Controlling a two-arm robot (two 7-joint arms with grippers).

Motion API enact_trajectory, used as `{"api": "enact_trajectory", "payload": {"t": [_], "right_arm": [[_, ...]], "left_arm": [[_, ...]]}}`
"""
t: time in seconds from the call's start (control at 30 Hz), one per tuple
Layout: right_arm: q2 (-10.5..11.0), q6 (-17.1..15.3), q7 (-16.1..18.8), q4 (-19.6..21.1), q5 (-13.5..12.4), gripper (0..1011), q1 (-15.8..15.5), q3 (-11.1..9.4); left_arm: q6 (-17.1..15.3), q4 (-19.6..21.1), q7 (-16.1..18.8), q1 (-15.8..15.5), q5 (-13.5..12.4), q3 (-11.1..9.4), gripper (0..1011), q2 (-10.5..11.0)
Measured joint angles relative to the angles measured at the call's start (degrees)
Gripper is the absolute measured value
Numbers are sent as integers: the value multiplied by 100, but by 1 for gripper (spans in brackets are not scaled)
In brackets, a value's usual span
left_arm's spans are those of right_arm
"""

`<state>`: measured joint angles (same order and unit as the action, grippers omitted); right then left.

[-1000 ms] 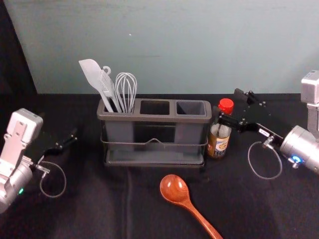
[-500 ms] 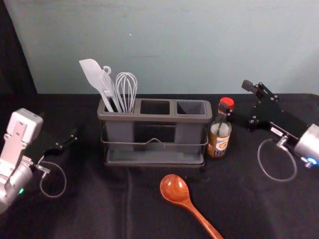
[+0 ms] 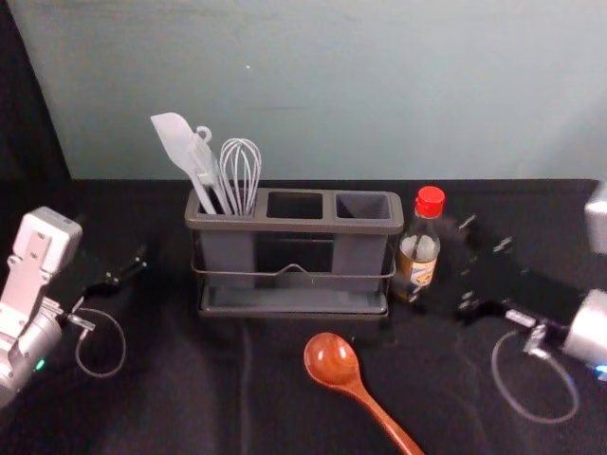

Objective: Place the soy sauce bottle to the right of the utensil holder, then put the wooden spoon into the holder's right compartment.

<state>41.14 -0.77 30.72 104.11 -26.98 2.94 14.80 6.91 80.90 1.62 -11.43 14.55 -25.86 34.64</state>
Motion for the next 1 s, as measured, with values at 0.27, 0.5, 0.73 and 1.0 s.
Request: {"api": "enact_trajectory", "payload": {"t": [0.27,0.5,0.73,1.0], "right_arm": [[-58,-2667,-552,589,438,1002,603,931],[-373,-4017,-546,501,686,1000,1298,1616],[-626,-4645,-472,215,888,1000,1668,1923],[-820,-4964,-314,-118,1034,1000,1906,2071]], "left_arm": [[0,0,0,0,0,0,1012,0],[0,0,0,0,0,0,1011,0],[0,1,0,0,0,0,1012,0],[0,0,0,0,0,0,1011,0]]}}
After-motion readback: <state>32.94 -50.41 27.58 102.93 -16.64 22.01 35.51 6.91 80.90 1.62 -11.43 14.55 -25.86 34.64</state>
